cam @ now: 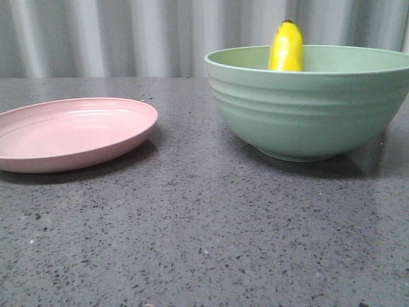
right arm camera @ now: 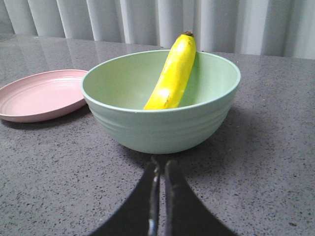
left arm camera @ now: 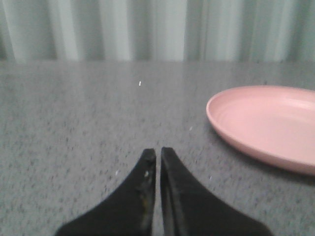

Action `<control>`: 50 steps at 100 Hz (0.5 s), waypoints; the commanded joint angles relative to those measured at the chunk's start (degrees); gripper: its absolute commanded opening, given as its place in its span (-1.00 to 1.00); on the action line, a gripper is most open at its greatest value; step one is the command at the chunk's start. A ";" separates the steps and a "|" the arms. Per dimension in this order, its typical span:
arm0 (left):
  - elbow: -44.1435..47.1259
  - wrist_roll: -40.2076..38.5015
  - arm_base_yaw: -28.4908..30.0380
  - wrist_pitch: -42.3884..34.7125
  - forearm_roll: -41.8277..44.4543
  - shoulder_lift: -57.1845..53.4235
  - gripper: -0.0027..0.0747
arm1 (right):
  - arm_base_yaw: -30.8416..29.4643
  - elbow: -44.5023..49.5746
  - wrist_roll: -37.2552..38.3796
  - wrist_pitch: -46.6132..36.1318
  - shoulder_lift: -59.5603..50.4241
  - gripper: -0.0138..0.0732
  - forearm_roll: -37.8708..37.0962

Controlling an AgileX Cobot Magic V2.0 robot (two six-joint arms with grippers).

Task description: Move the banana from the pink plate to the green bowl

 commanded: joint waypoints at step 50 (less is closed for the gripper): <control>0.53 -0.47 0.73 4.54 -0.29 -1.61 -0.98 | -0.10 -1.46 -0.46 -4.47 -0.91 -0.85 -0.03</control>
